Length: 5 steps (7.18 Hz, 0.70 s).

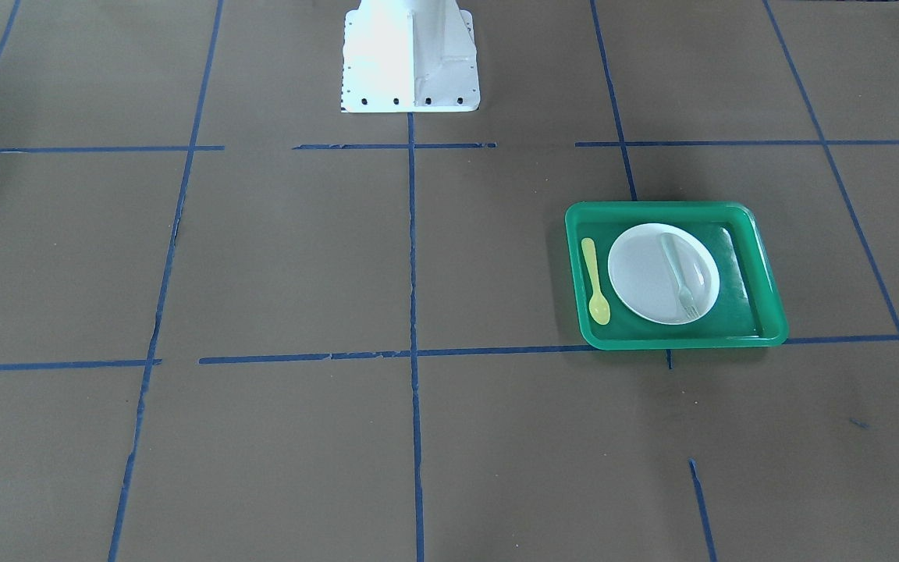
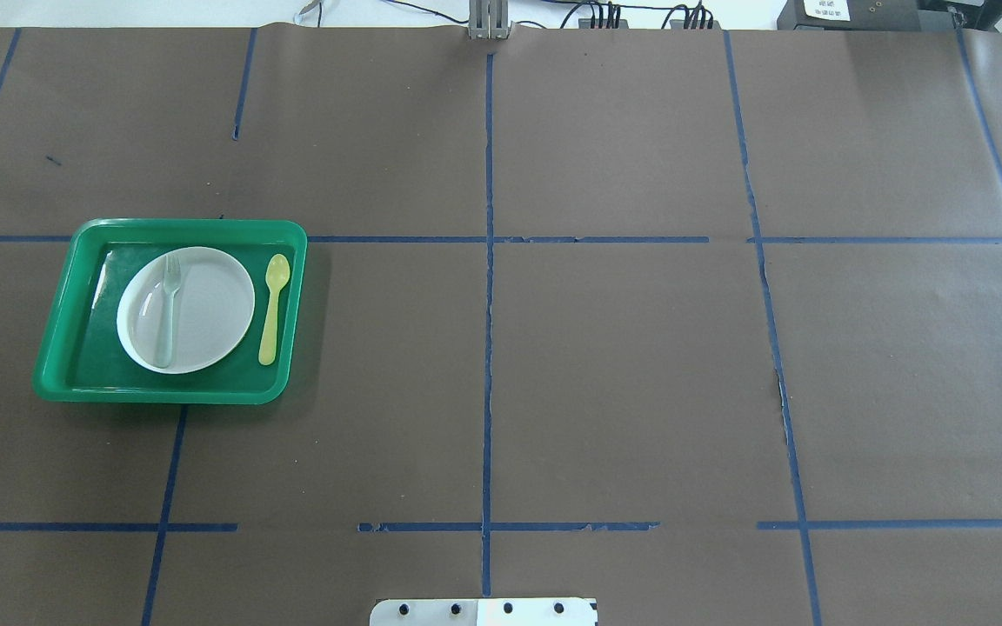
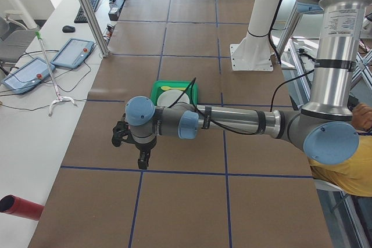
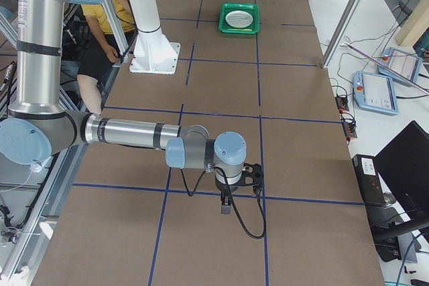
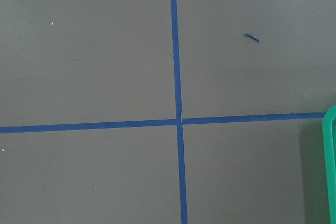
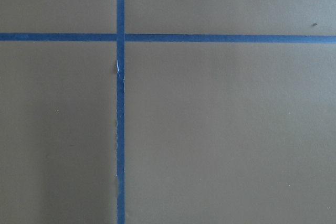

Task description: Place fork

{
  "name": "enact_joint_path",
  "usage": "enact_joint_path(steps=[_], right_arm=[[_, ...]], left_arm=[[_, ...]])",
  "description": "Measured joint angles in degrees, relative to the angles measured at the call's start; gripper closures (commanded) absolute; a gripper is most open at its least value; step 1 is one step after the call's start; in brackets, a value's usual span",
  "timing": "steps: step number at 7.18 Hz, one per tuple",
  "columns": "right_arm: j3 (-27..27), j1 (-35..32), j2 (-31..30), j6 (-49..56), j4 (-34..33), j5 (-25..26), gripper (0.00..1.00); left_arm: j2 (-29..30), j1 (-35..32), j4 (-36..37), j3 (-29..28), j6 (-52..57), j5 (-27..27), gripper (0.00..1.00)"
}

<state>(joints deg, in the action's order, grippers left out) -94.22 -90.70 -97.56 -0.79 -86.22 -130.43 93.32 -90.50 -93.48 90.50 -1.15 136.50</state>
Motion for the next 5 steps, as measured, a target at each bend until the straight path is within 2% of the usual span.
enact_joint_path(steps=[2, 3, 5], right_arm=[[0.0, 0.0, 0.0, 0.0, 0.0, 0.0, 0.0], [0.0, 0.0, 0.0, 0.0, 0.0, 0.0, 0.0], [0.0, 0.0, 0.0, 0.0, 0.0, 0.0, 0.0]], left_arm=[[-0.3, 1.2, -2.7, 0.6, -0.3, 0.3, 0.0], [-0.4, 3.9, -5.4, 2.0, -3.1, 0.4, 0.0], [-0.4, 13.6, -10.6, 7.0, -17.8, -0.1, 0.0]])
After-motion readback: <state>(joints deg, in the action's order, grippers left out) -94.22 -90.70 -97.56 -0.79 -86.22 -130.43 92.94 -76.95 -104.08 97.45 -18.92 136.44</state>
